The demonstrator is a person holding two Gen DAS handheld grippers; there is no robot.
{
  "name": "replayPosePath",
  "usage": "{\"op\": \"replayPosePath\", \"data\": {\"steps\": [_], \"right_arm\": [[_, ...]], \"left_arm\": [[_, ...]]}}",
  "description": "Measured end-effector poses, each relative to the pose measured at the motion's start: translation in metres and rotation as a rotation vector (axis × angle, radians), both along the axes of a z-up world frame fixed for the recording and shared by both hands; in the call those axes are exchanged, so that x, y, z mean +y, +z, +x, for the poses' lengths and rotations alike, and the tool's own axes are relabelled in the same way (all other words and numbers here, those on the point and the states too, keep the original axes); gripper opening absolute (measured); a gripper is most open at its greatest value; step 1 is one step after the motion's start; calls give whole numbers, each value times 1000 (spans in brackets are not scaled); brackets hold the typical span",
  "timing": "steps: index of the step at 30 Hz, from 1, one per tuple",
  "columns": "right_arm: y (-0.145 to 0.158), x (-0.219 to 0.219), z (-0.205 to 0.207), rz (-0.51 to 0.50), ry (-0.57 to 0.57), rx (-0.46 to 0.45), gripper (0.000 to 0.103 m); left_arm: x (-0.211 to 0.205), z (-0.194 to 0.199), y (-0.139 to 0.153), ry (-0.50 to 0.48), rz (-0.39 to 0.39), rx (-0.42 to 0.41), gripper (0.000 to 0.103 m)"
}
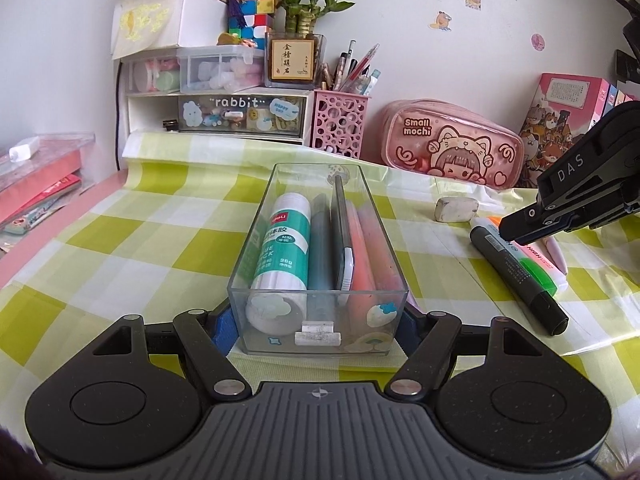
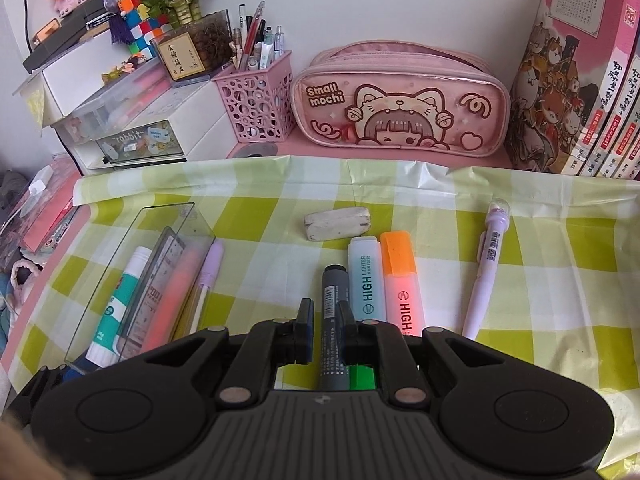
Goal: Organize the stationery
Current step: 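Grasp the lavender pen with the right gripper and lift it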
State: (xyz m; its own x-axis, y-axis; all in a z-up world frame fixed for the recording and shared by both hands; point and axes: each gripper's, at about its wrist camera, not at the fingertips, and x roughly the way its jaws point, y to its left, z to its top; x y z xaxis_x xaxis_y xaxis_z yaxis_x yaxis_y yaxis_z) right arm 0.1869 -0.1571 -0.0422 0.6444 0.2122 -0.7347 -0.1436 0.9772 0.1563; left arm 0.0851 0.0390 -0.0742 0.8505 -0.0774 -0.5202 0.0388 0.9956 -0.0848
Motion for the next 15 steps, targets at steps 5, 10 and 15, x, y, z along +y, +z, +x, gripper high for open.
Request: {"op": "replayPosePath", "data": {"steps": [5,10,15], "right_arm": [[-6,26,9,57,119,45,1],[-16,63,30,21,200,96,1],[-15,85,42,-7,249,140,2]], "left_arm": [[-1,-1,0,5,4,-1,72],[-5,-2,0,3,33,-3,72],[-8,-2,-2,-2,75,-6,73]]}}
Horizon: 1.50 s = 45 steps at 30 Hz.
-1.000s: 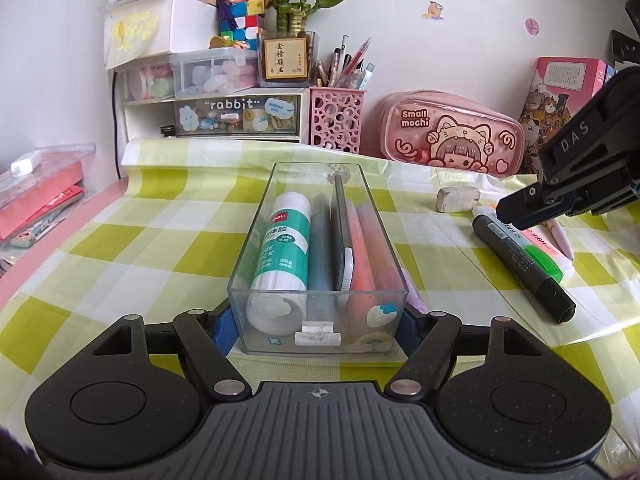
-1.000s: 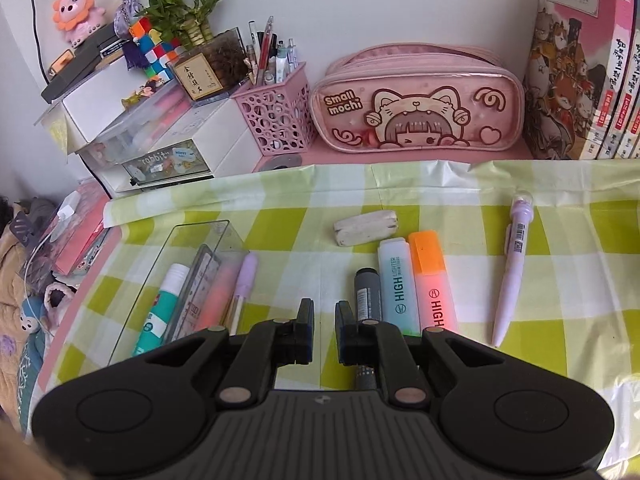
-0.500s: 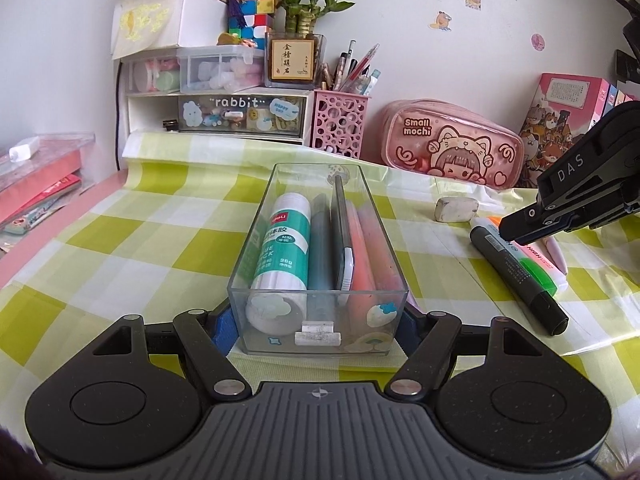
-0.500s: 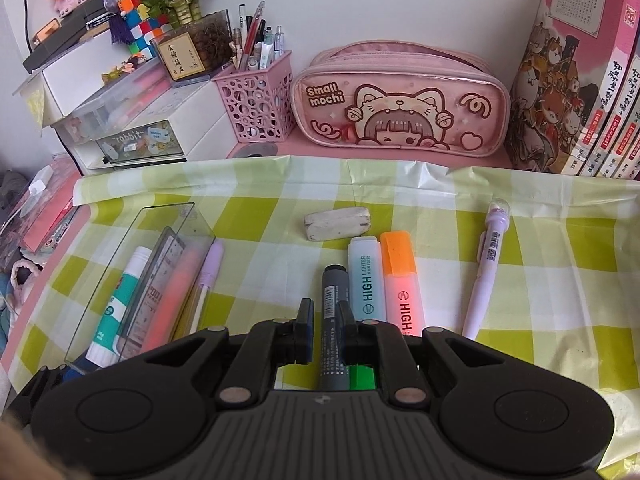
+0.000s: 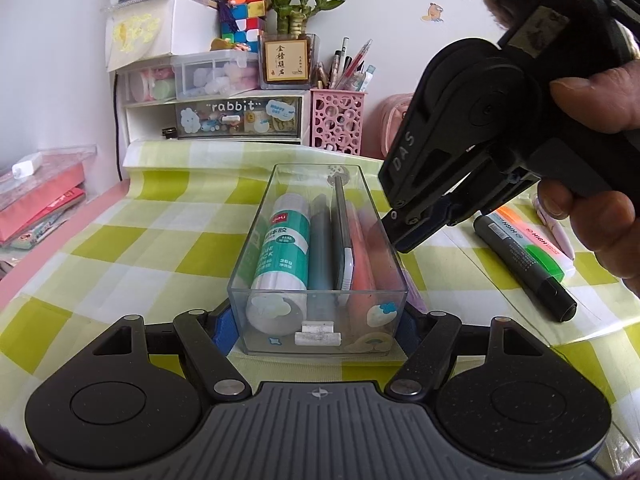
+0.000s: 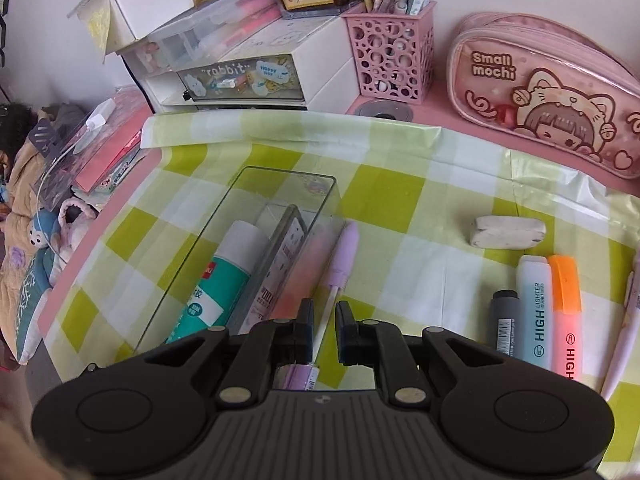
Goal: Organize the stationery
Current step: 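Grasp the lavender pen with the right gripper and lift it, then place the lavender pen into the clear tray and open the right gripper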
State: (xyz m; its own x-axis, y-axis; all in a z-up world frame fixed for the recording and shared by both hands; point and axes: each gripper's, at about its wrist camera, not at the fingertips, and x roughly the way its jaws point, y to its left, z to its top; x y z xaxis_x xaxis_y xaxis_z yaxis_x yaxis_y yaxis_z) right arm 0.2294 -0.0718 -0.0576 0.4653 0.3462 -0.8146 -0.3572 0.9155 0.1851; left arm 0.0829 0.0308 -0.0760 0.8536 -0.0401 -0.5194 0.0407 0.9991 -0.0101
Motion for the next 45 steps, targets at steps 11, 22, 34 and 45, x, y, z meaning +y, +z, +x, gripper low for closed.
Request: {"op": "replayPosePath", "data": {"steps": [11,22,34,45], "right_arm": [[-2,-10,-1,41,-78,-13,0],[7,-14,-7,64,-37,-18,0],[-6,-6,5,-2,-78,-9,2],[17,-37,-9,247,-219,7,2]], "left_arm": [[0,-1,-1,-4,16,-2,73],[-2,-1,-1,6,34,-3,73],[0,-1,-1,-2,32,-3,73],[0,-1,-1,-3,33,-4,73]]}}
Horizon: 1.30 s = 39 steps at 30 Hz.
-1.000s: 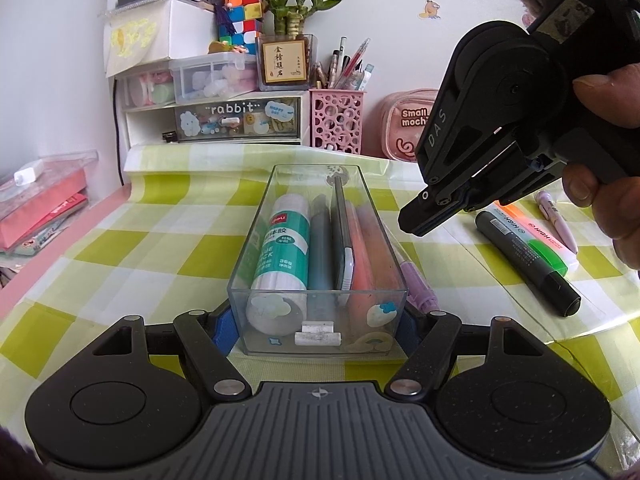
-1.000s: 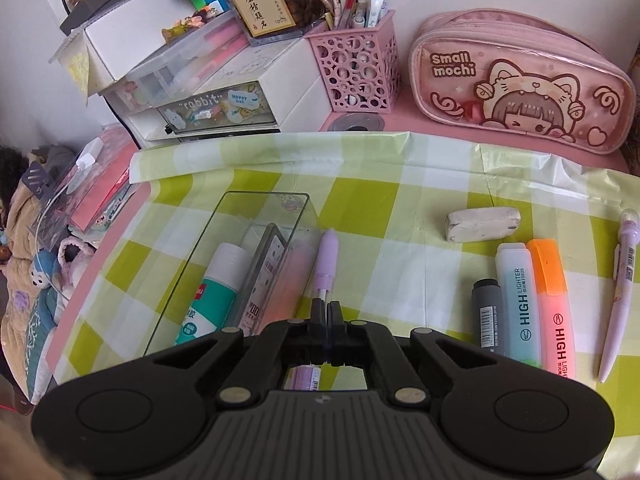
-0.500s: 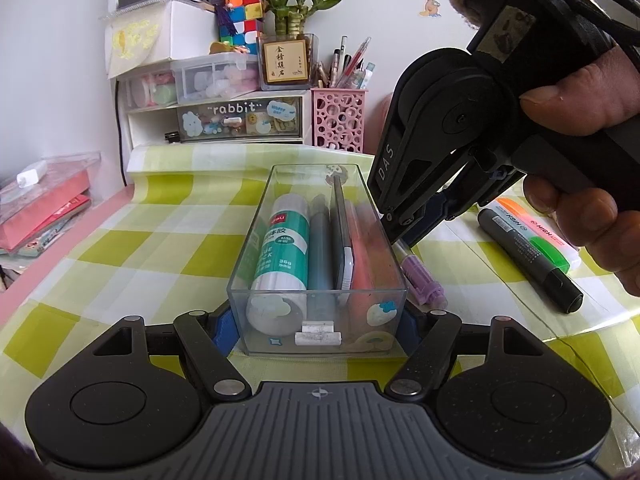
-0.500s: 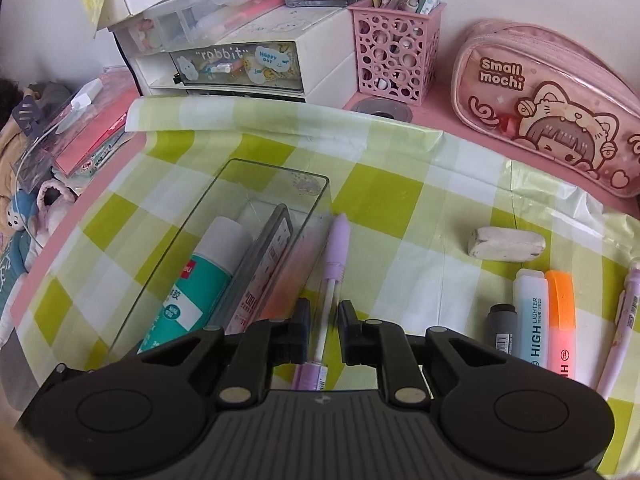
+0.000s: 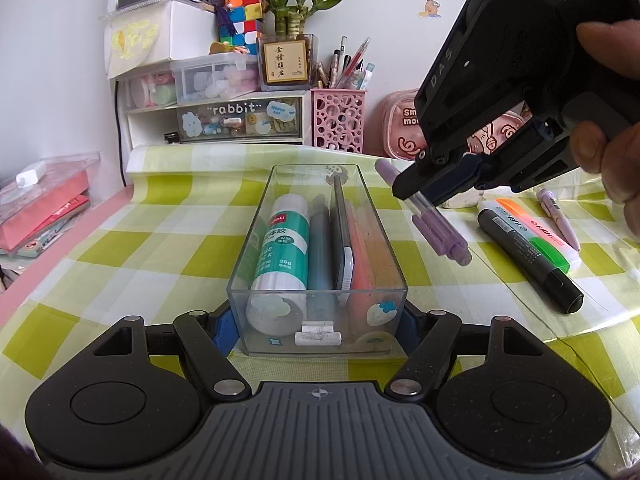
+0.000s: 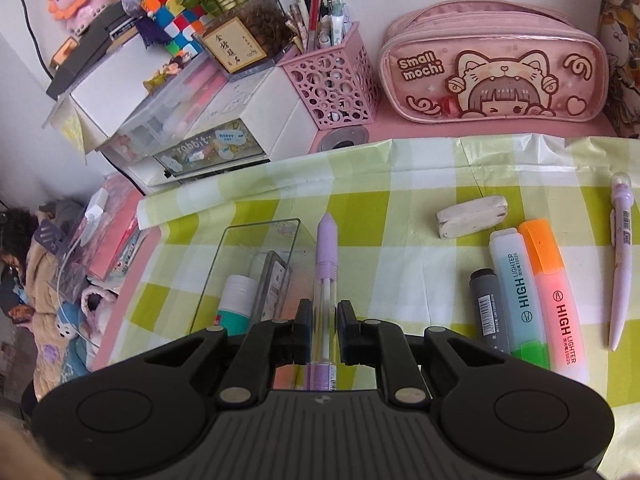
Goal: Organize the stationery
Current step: 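Place the lavender pen into the clear tray and open the right gripper, then grasp the black marker with the right gripper and lift it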
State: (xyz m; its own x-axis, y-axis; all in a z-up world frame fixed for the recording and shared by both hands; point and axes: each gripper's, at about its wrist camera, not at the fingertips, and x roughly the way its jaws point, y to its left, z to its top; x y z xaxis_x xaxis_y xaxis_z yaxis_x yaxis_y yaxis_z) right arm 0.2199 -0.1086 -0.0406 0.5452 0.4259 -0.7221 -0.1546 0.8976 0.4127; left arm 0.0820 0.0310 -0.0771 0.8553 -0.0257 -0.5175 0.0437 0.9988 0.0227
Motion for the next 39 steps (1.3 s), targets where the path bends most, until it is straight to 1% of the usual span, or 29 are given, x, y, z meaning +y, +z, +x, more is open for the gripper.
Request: {"op": "replayPosePath", "data": {"steps": [4,10,17,21,23,28,31,33,35,39], "right_arm": [[10,-1,-5,109,-27,22,2],[13,18,-5,143,-36,57,2],[8,25,-3,114,-47,83,2],[6,24,-3,92,-67,97,4],[6,24,-4,103,-61,101,4],[11,21,-8,87,-61,67,4],[13,11,-11,97,-59,37,4],[15,2,-13,80,-72,15,6],[14,-10,-15,46,-100,-18,8],[7,-46,-18,14,-175,-25,13]], "left_arm": [[0,0,0,0,0,0,73],[0,0,0,-1,-1,0,73],[0,0,0,-1,-1,0,73],[0,0,0,-1,-2,1,73],[-1,0,0,-1,-2,1,73],[0,0,0,-1,-2,1,73],[-1,0,0,-1,-1,0,73],[-1,0,0,-3,2,0,73],[-1,0,-1,-5,6,-2,73],[-2,0,0,-7,14,-3,73]]}}
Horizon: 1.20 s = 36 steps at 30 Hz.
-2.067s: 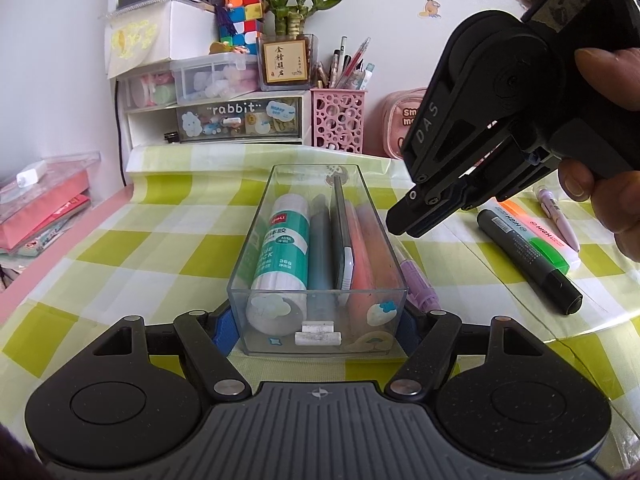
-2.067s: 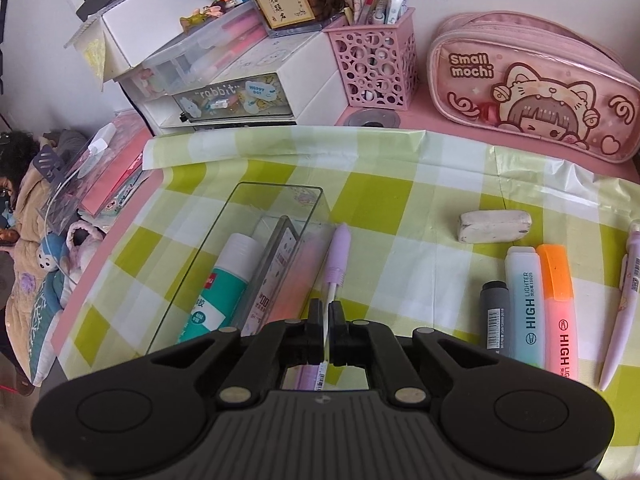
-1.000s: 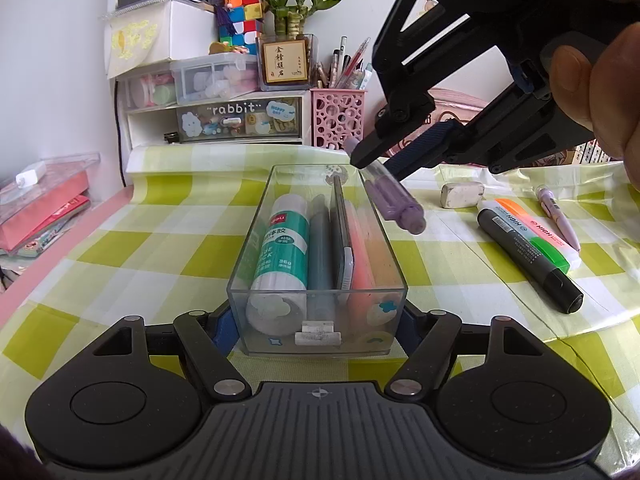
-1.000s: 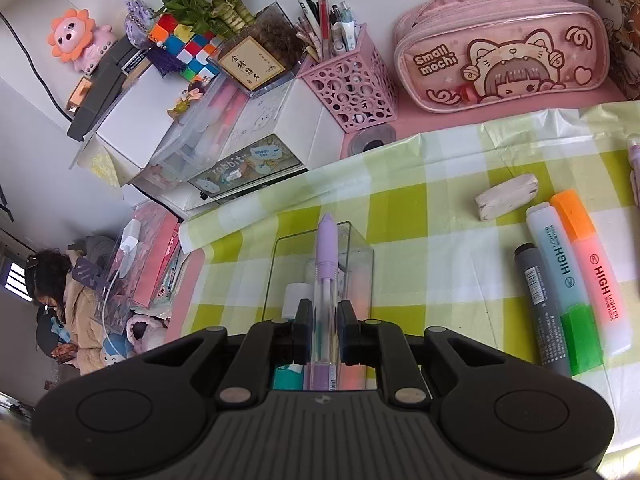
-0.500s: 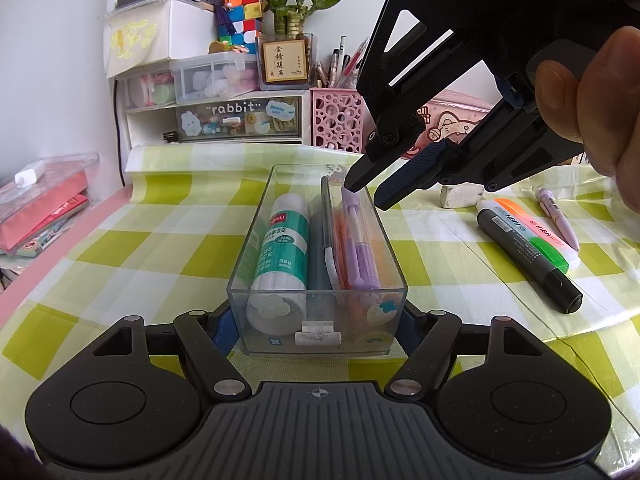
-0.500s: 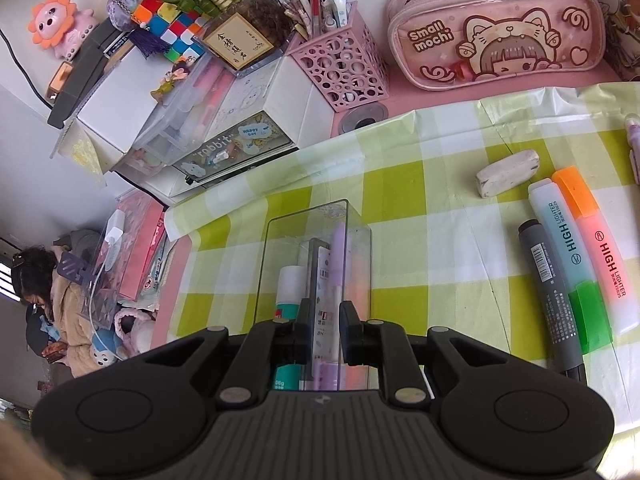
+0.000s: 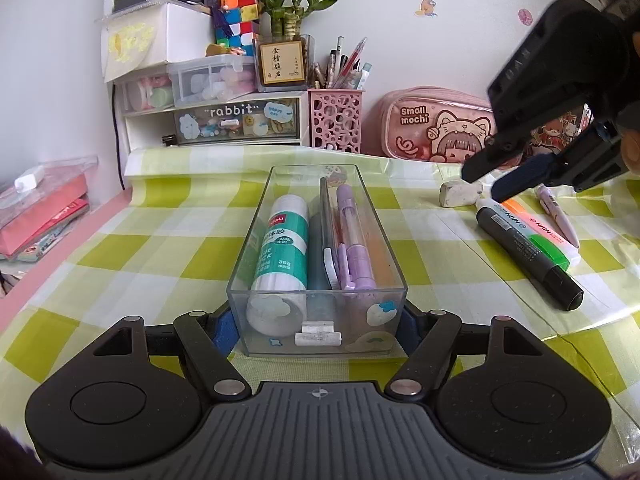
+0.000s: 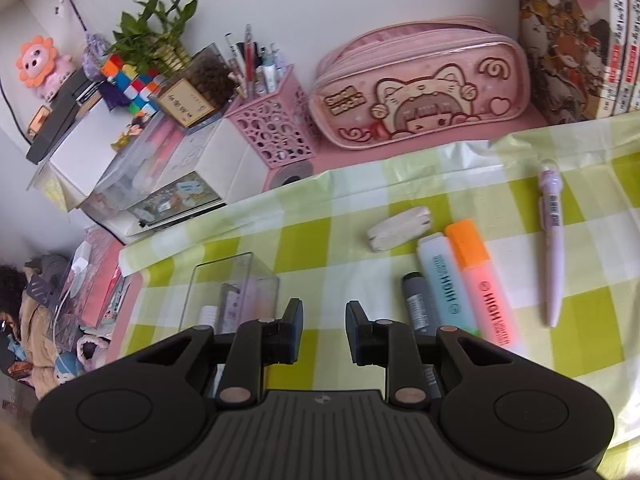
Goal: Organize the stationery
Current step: 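Grasp the black marker with the right gripper and lift it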
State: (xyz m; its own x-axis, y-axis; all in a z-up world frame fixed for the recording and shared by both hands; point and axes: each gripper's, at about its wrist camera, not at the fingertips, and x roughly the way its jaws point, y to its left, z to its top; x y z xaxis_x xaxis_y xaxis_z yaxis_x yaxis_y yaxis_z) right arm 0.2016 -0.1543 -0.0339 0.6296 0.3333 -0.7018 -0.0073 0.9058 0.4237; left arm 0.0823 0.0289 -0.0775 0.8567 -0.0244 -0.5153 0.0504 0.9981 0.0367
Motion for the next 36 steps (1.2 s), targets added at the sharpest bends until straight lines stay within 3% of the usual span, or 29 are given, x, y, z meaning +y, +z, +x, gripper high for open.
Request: {"op": "replayPosePath", "data": {"steps": [6,11,17,18,19,21,24,26,29,32,36], "right_arm": [[-7,-35,-5,-79,-69,-3,16],[-12,-17,-10,-204,52,-14,16],[-22,19,-8,-426,156,-20,15],[-22,23,-7,-456,160,-21,14],[-23,26,-5,-479,161,-15,4],[-25,31,-4,-512,183,-13,5],[-23,32,-5,-538,226,-1,5],[-22,30,-3,-524,232,6,5],[-21,29,-3,-515,240,11,5],[-20,21,0,-437,231,35,5],[-28,31,2,-520,263,35,6]], "left_arm": [[-4,-1,1,-7,41,-10,72],[-11,-4,2,-24,107,-30,72],[-30,-15,3,-76,284,-110,72],[-31,-15,1,-89,285,-104,72],[-30,-13,0,-100,275,-89,72],[-26,-11,-1,-116,247,-76,72],[-27,-13,0,-120,266,-92,72],[-27,-11,-1,-116,257,-83,72],[-19,-5,1,-119,185,-52,72],[-15,-3,1,-115,151,-38,72],[-16,-4,1,-112,143,-37,72]]}}
